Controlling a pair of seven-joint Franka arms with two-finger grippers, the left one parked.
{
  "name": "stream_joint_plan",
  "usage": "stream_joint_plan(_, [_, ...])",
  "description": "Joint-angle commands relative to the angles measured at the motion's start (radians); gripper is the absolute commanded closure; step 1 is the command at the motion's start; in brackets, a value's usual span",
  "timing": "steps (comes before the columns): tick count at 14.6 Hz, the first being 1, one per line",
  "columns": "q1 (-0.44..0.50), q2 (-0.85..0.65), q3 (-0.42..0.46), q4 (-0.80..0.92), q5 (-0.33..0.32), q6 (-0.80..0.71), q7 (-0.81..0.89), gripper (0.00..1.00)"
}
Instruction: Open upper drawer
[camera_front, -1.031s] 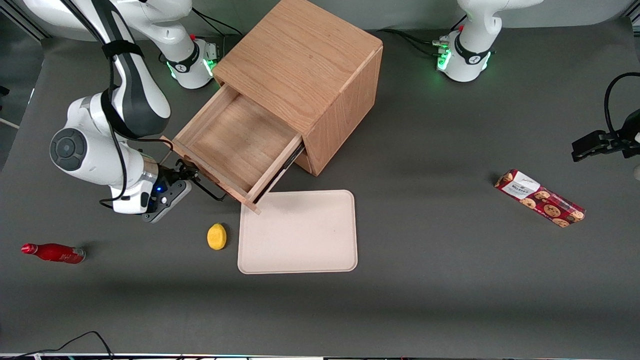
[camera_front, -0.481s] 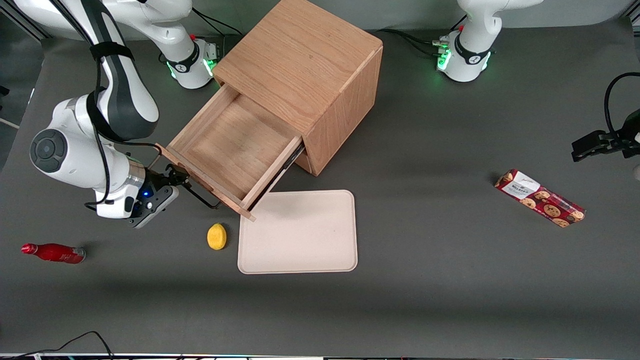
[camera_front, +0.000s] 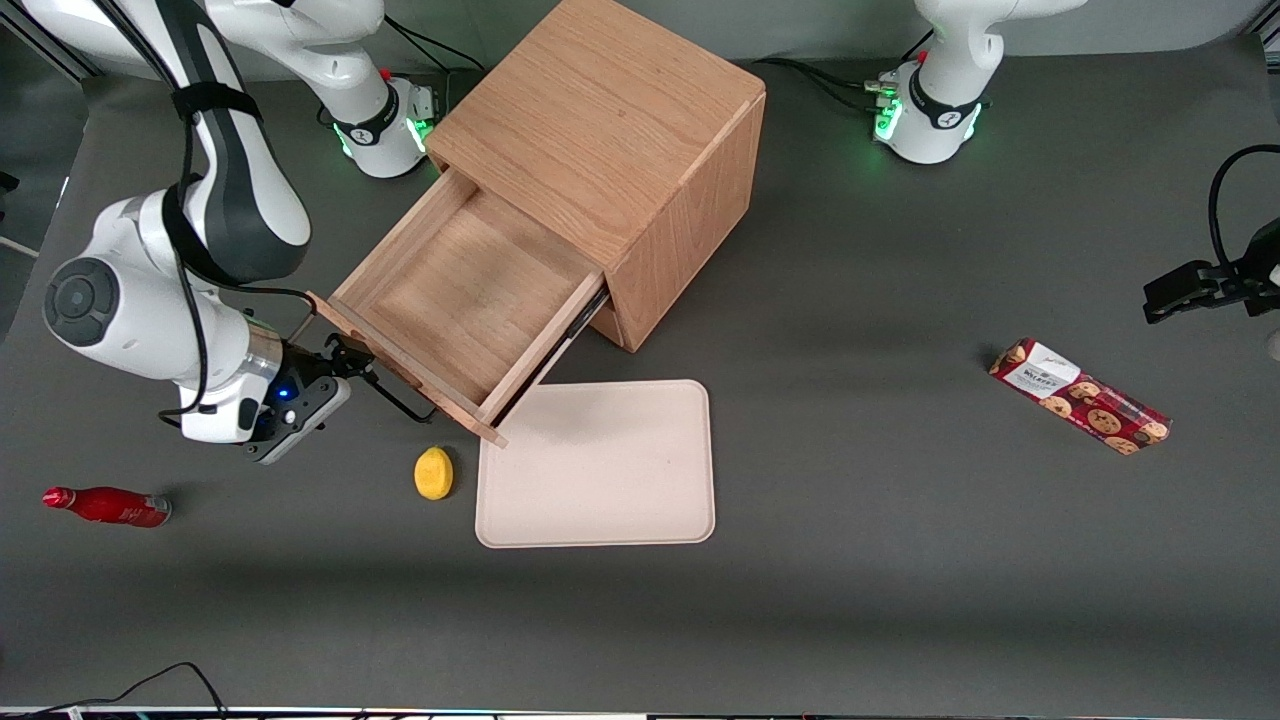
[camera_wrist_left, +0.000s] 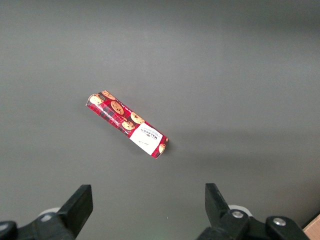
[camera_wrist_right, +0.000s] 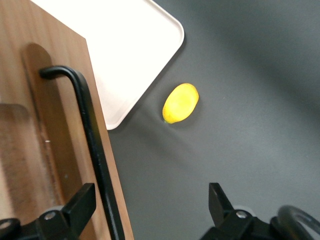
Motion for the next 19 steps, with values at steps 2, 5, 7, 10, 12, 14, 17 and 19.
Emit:
stream_joint_plan(2, [-0.005, -0.030, 0.001, 0.090, -0.013, -0.111, 0.012, 0.00])
stream_joint_plan(5, [0.003, -0.087, -0.073, 0.127, -0.017, -0.140, 0.136, 0.00])
stream_joint_plan(7, [-0.001, -0.135, -0.108, 0.125, -0.058, -0.155, 0.240, 0.00])
stream_joint_plan(10, [-0.003, -0.200, -0.150, 0.122, -0.124, -0.212, 0.340, 0.00])
stream_joint_plan(12, [-0.003, -0.243, -0.186, 0.122, -0.125, -0.253, 0.373, 0.00])
stream_joint_plan(14, [-0.003, -0.283, -0.214, 0.122, -0.123, -0.284, 0.435, 0.00])
stream_joint_plan(17, [-0.003, -0.317, -0.228, 0.121, -0.123, -0.319, 0.440, 0.00])
stream_joint_plan(19, [-0.003, -0.319, -0.228, 0.121, -0.118, -0.324, 0.443, 0.00])
